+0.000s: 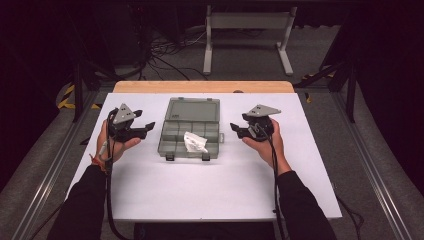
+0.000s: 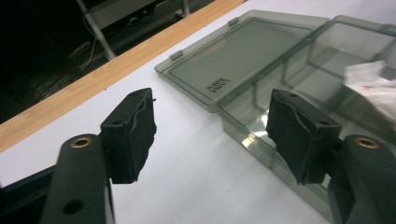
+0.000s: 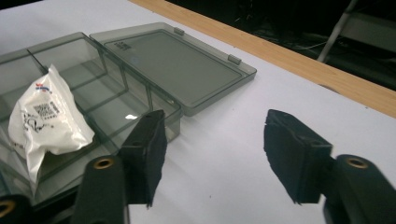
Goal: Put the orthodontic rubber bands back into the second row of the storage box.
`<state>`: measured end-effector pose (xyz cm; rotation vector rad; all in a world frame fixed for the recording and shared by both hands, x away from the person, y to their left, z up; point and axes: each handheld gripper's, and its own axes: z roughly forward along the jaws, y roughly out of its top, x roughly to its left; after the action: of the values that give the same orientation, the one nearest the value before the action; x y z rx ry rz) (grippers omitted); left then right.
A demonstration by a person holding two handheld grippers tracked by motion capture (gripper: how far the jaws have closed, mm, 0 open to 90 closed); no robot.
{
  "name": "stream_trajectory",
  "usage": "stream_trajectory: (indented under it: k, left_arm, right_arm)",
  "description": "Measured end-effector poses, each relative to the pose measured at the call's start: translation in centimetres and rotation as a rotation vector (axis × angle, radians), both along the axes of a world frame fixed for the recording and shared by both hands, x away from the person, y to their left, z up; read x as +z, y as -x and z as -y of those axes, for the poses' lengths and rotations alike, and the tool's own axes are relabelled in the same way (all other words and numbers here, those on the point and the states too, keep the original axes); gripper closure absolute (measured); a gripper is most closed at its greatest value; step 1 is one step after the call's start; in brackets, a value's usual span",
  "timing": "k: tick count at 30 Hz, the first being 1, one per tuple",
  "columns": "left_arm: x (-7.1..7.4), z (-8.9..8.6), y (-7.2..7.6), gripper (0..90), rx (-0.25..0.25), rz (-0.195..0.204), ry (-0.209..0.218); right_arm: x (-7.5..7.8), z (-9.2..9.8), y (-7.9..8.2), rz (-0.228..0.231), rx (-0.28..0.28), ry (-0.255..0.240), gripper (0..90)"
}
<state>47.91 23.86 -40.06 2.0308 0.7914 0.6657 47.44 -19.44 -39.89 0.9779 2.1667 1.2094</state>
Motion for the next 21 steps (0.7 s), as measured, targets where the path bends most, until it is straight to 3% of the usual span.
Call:
stream_trajectory:
  k: [2,6,10,12,14,19,21]
  left_arm:
    - [0.1,0.0,-0.8,45.8,0.003,-0.018,0.001]
    - [0.2,0.0,-2.3,59.7,0.003,-0.047,-0.011]
    - [0.3,0.0,-3.7,65.3,0.022,-0.059,-0.016]
    - [0.0,0.0,-4.4,66.5,0.016,-0.083,-0.007]
    - [-0.3,0.2,-5.0,68.8,0.026,-0.099,-0.019]
    - [-1.5,0.2,-6.6,72.2,0.05,-0.147,-0.023]
    - [-1.9,0.3,-7.0,75.0,0.055,-0.163,-0.013]
  right_arm:
    - [0.2,-0.1,-0.7,-0.007,-0.005,0.01,48.9]
    - [0.2,-0.3,-2.4,-0.064,-0.005,0.014,61.0]
    - [0.0,-0.5,-4.0,-0.091,-0.007,0.007,66.8]
    - [-0.2,-0.8,-4.8,-0.096,-0.011,0.02,70.2]
    - [-0.4,-1.2,-5.3,-0.1,0.001,0.042,72.6]
    - [-1.1,-2.8,-6.3,-0.073,0.039,0.156,79.3]
    - [-1.5,-3.3,-6.7,-0.093,0.05,0.173,83.0]
